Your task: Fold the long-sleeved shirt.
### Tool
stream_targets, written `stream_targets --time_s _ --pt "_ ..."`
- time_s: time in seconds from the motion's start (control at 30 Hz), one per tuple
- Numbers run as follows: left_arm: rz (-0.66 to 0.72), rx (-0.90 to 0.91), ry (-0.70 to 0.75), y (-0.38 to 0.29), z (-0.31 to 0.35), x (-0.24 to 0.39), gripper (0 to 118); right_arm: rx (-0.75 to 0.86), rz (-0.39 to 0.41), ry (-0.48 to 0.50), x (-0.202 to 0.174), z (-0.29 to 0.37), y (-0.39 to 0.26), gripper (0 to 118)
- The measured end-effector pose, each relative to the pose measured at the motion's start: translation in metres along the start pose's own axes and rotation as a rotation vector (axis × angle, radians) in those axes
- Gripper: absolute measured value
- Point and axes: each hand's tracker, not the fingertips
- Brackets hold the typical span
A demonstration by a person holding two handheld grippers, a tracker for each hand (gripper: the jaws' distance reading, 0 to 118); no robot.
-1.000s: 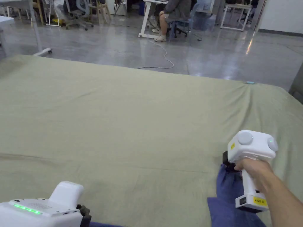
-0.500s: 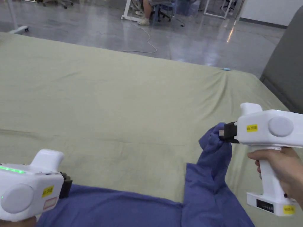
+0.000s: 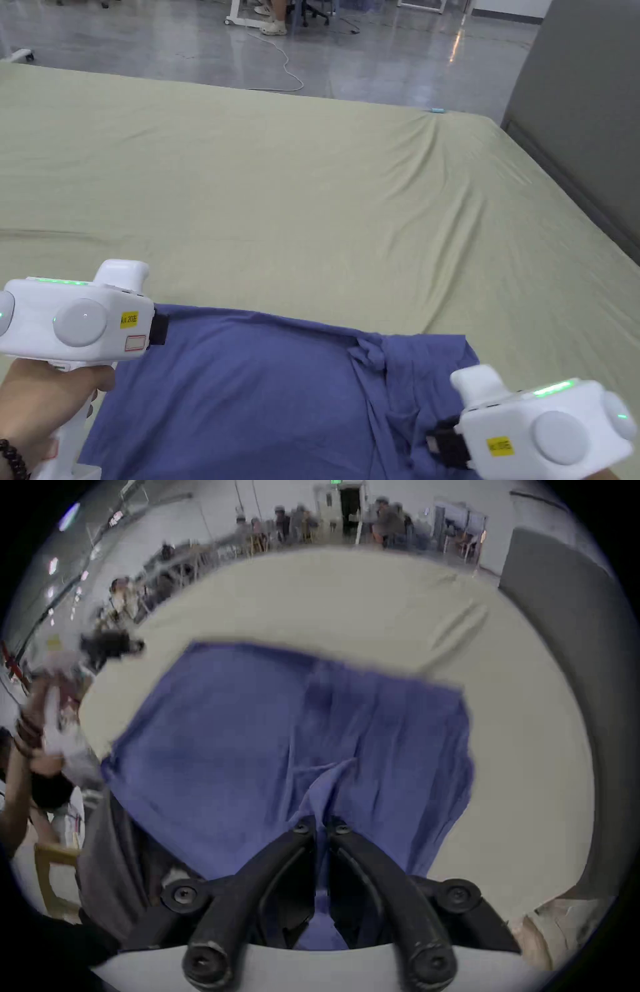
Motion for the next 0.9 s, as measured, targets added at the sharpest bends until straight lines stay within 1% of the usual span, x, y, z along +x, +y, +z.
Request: stream_targets --time_s 0.03,0.07,0.1,0.13,0.2,0.23,0.27,0.3,0.33,0.37,0.43,0.5,0.53,0.57,0.6,0.63,0.67,0.7,0.73,0.77,0.8,0.9 --pt "-0.006 -0.003 -0.005 -0.004 0.005 0.003 0 -0.064 0.015 -0.003 -0.002 -0.017 -0.006 1" --pt "-0.013 -0.003 -0.008 -0.008 0.009 0.006 0 -0.088 0.008 -0.018 -0.003 -0.031 -0.011 1" --pt "-0.02 -0.005 -0.008 -0.01 0.013 0.007 0 -0.081 0.015 -0.027 -0.003 -0.041 -0.015 1" --pt "-0.027 -0.006 -0.006 -0.012 0.016 0.009 0 -0.013 0.014 -0.041 -0.002 -0.038 -0.015 1" --pt "-0.038 -0.004 -0.006 -0.017 0.022 0.011 0 -0.037 -0.061 -0.012 0.002 -0.025 -0.009 2" --pt "-0.037 -0.003 -0.008 -0.018 0.023 0.011 0 -0.014 -0.053 -0.014 0.004 -0.015 -0.008 9" --pt "-0.035 -0.004 -0.015 -0.019 0.025 0.011 0 0.009 -0.046 -0.022 0.005 -0.005 -0.008 26" --pt "-0.033 -0.005 -0.018 -0.019 0.026 0.012 0 0.016 -0.05 -0.028 0.005 0.005 -0.007 55" --pt "-0.031 -0.003 -0.018 -0.02 0.028 0.012 0 0.024 -0.05 -0.043 0.005 0.016 -0.006 98" --pt "-0.03 0.0 -0.019 -0.02 0.029 0.012 0 0.074 -0.041 -0.059 0.005 0.032 -0.004 113" --pt "-0.032 0.001 -0.021 -0.019 0.029 0.012 0 0.164 -0.02 -0.065 0.006 0.055 0.002 113" --pt "-0.032 0.0 -0.018 -0.018 0.027 0.012 0 0.207 -0.025 -0.126 0.009 0.069 0.014 113" --pt "-0.029 0.002 -0.011 -0.017 0.024 0.012 0 0.228 -0.036 -0.163 0.01 0.072 0.02 109" --pt "-0.026 0.003 -0.005 -0.014 0.021 0.012 0 0.253 -0.043 -0.185 0.013 0.071 0.027 94" --pt "-0.023 0.001 -0.002 -0.012 0.018 0.012 0 0.256 -0.045 -0.191 0.015 0.069 0.034 55" --pt "-0.019 -0.005 0.0 -0.01 0.014 0.011 0 0.246 -0.061 -0.199 0.019 0.061 0.043 0" --pt "-0.016 -0.011 0.002 -0.007 0.01 0.01 0 0.235 -0.071 -0.226 0.024 0.053 0.05 0" --pt "-0.016 -0.016 0.005 -0.004 0.005 0.009 0 0.24 -0.111 -0.188 0.029 0.046 0.055 0" --pt "-0.019 -0.02 0.008 -0.002 0.001 0.008 0 0.236 -0.122 -0.169 0.033 0.04 0.061 0" --pt "-0.019 -0.027 0.013 0.002 -0.003 0.007 0 0.216 -0.152 -0.162 0.037 0.033 0.067 0" --pt "-0.02 -0.031 0.014 0.005 -0.008 0.005 0 0.215 -0.162 -0.171 0.038 0.028 0.071 0" --pt "0.005 -0.013 0.027 0.021 -0.024 -0.007 0 0.217 -0.158 -0.195 0.042 0.014 0.08 0"
